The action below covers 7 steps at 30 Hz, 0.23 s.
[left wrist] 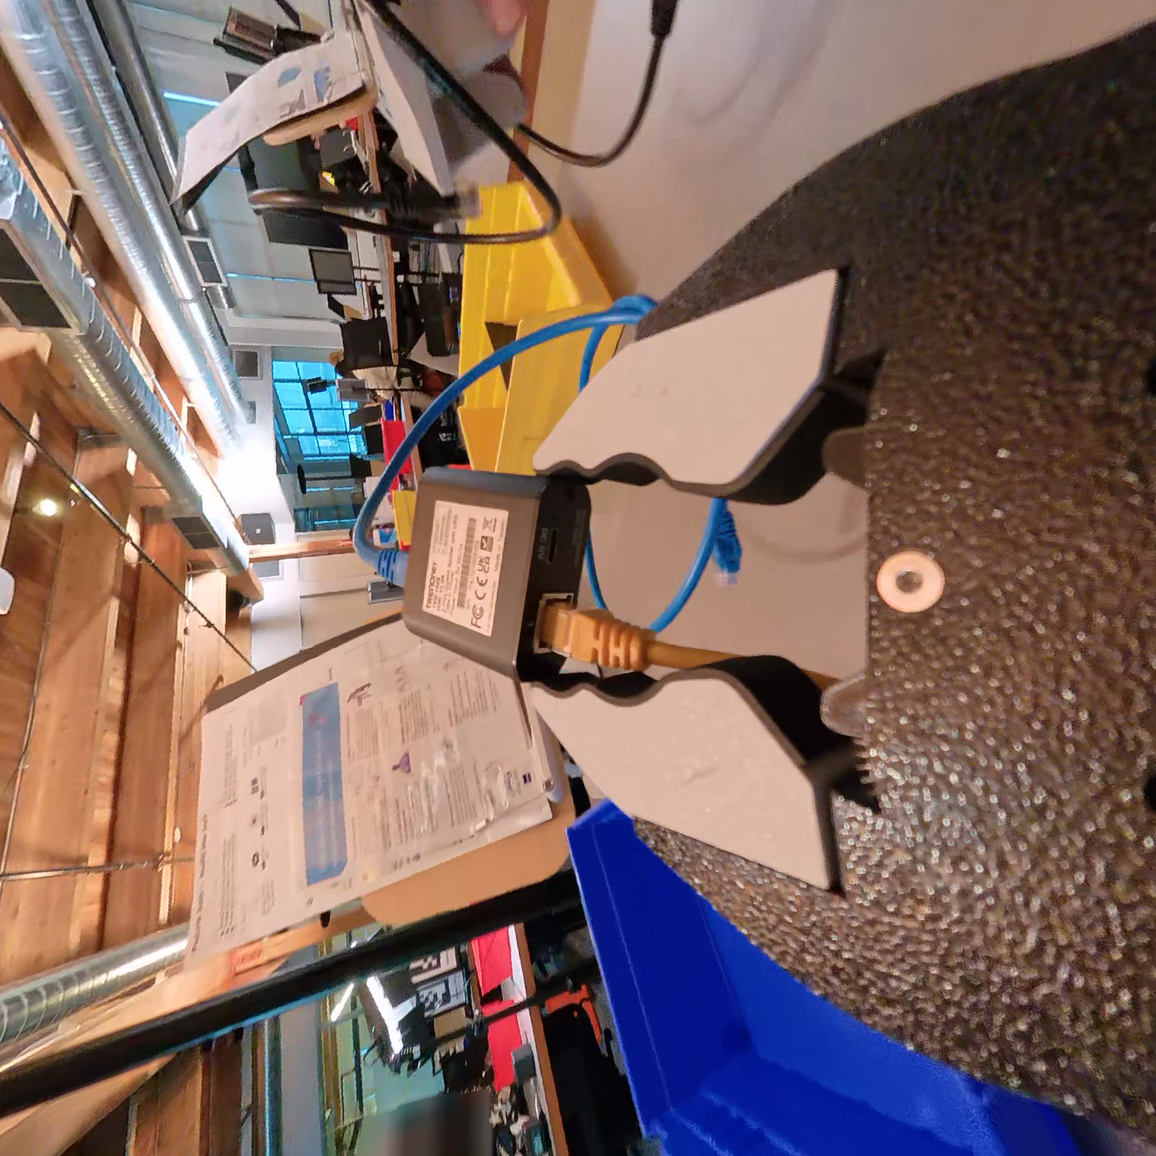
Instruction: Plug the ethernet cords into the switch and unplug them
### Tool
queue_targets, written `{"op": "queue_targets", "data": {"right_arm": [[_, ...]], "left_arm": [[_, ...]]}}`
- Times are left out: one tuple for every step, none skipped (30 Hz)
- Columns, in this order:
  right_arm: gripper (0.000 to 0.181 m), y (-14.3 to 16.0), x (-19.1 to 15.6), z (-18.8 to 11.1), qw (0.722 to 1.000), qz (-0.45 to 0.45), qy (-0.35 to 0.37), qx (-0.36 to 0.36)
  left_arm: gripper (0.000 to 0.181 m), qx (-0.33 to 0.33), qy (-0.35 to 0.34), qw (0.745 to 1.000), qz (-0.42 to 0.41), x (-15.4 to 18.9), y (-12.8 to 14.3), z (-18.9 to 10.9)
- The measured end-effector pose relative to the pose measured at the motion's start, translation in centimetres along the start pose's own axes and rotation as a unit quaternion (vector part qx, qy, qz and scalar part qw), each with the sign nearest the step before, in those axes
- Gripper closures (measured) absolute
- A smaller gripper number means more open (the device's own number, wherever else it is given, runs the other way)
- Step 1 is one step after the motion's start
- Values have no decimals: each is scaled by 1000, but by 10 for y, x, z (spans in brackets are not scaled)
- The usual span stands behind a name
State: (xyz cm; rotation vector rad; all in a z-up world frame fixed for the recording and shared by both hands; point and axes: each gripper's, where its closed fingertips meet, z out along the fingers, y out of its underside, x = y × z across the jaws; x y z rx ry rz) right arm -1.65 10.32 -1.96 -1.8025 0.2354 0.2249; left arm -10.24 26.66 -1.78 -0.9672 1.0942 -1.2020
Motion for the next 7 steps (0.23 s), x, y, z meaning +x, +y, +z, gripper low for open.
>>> {"op": "queue_targets", "data": {"right_arm": [[168,-5,8,-7,1000,-17,12,-23],[168,-11,19,-15,998,-29,28,-40],[168,-19,30,-22,997,-38,42,-54],[168,-27,42,-27,996,-43,51,-67],[168,-33,56,-32,993,-43,61,-87],[168,-35,72,-35,989,-46,75,-116],[168,-35,89,-38,984,-51,86,-149]], "left_arm": [[123,2,0,1000,1,-3,-2,-1],[123,2,3,1000,2,-5,-4,-2],[123,2,5,1000,4,-6,-6,-3],[123,4,7,1000,7,-6,-7,-3],[123,4,10,1000,11,-5,-8,-3],[123,2,13,1000,14,-4,-7,-2],[123,-1,17,1000,14,-2,-5,-1]]}}
